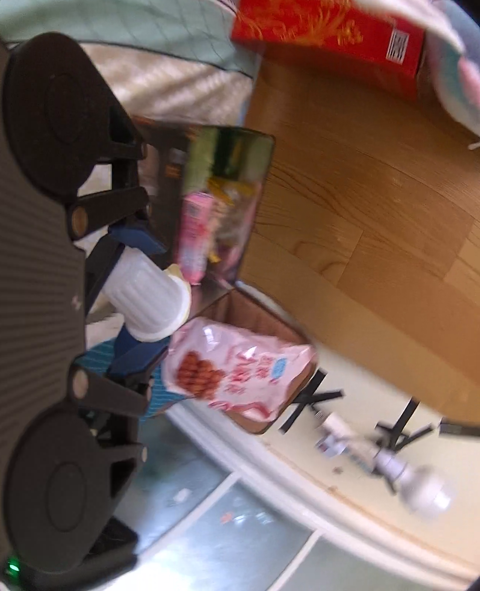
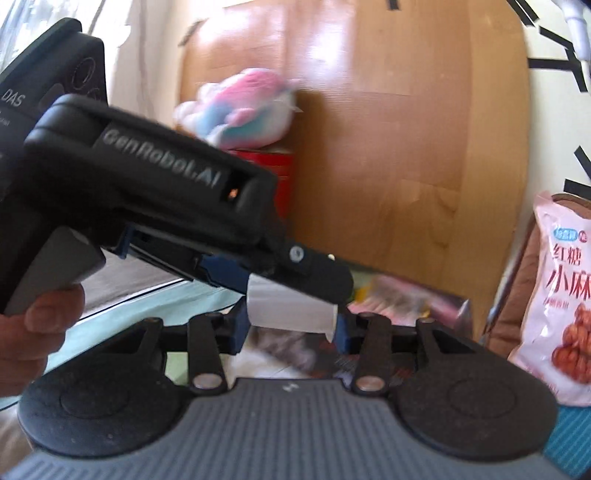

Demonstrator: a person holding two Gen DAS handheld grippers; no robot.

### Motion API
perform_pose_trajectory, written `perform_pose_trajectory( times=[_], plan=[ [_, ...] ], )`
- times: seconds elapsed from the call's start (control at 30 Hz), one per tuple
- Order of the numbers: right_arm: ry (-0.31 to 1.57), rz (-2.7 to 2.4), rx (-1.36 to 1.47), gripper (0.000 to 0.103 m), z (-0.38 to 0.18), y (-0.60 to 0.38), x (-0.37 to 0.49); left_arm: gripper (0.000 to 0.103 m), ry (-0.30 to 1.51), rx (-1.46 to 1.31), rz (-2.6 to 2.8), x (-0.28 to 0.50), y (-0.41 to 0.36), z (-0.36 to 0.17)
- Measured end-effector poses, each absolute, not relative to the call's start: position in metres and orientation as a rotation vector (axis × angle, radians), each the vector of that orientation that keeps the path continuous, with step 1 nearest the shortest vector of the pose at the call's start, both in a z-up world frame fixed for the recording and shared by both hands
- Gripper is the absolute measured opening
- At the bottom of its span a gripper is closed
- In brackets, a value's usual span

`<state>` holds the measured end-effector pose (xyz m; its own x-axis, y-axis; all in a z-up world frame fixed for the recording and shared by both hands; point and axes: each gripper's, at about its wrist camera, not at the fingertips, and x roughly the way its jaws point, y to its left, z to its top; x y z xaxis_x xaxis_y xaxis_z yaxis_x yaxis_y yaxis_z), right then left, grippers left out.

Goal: Organize snacks
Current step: 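Carry the white cup with the left tool into the black box, release, then move the left tool to the green leaf-print pack and grasp it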

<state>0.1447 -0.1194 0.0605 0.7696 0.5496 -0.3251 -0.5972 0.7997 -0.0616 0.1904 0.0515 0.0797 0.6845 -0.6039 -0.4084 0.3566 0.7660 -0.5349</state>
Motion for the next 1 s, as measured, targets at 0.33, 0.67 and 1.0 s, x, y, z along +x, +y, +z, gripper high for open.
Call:
perform_pose_trajectory(
  times=[0.33,0.67,1.0],
  plan=[
    [0.302,0.536,-0.122,0.068,0.048,-0.112,0.206,0.059,0.582,-0.361,-0.428,0.253,0.039,0.071],
    [0.382,0.674,-0.094,0.074,0.04,-0.154,0.138,0.066,0.618,-0.42,-0.452,0.175,0.099,0.06],
    [0.568,0.805,-0.127,0.074,0.021,-0.155,0.063,0.066,0.777,-0.387,-0.48,0.066,0.097,0.008]
  ],
)
